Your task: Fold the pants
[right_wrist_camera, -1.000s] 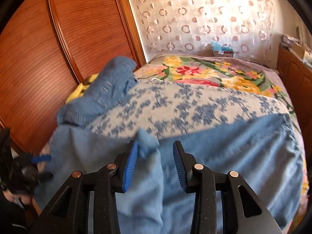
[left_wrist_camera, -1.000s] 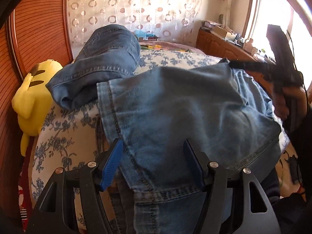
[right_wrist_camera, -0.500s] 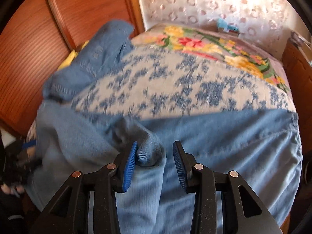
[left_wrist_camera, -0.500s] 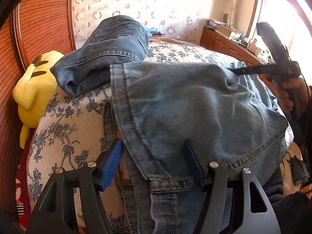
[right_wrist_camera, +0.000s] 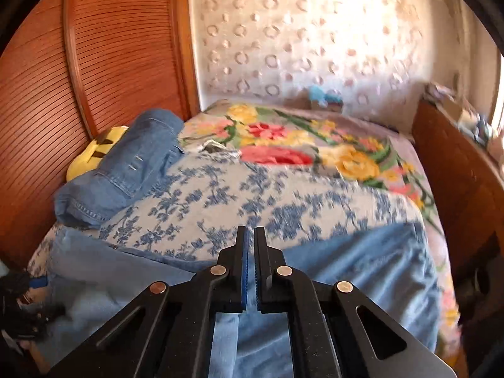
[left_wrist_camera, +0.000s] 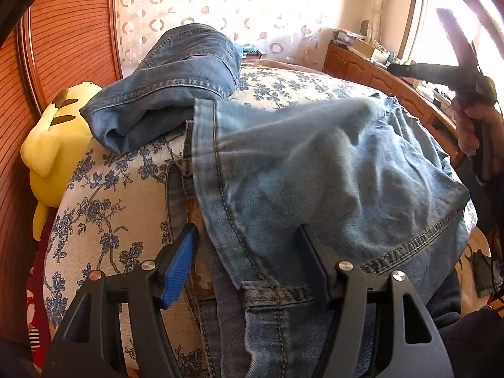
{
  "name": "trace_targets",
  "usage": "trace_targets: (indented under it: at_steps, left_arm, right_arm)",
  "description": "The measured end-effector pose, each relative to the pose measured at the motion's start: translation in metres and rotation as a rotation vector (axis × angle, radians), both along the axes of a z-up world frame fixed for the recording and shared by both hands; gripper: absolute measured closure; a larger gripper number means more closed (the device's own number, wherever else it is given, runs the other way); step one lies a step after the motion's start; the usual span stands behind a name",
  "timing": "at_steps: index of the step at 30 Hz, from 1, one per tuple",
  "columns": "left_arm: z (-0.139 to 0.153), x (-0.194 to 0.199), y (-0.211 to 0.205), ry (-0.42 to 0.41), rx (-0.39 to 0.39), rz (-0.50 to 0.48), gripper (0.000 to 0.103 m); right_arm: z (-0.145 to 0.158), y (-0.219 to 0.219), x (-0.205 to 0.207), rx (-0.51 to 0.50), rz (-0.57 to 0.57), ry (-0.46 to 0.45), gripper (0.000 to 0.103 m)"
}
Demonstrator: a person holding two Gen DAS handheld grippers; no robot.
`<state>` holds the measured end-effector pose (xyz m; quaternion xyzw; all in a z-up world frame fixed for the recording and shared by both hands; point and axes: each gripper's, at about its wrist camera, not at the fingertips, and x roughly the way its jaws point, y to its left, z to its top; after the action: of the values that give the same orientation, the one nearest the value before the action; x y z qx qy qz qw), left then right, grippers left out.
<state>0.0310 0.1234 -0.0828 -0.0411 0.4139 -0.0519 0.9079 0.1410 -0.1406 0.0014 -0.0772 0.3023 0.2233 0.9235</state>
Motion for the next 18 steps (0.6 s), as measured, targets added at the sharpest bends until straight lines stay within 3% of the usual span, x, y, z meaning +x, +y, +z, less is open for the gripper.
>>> trace_targets:
  at_steps: [5, 10, 16, 18]
  left_arm:
    - [0.009, -0.002, 0.002, -0.023, -0.010, -0.004, 0.038]
    - [0.029, -0.002, 0.009, -0.088, -0.032, -0.012, 0.038]
    - [0.042, 0.024, 0.024, -0.125, -0.026, 0.008, 0.038]
    - [0.039, 0.037, 0.028, -0.117, -0.030, 0.001, 0.043]
  right_arm:
    - [-0.011, -0.007, -0.009, -0.001, 0.049, 0.024, 0.096]
    - [-0.017, -0.011, -0.037, -0.003, 0.095, 0.034, 0.067]
    - [-0.040, -0.010, -0.070, 0.004, 0.138, 0.066, 0.064]
    - [-0.047, -0.010, -0.076, -0.001, 0.147, 0.076, 0.062]
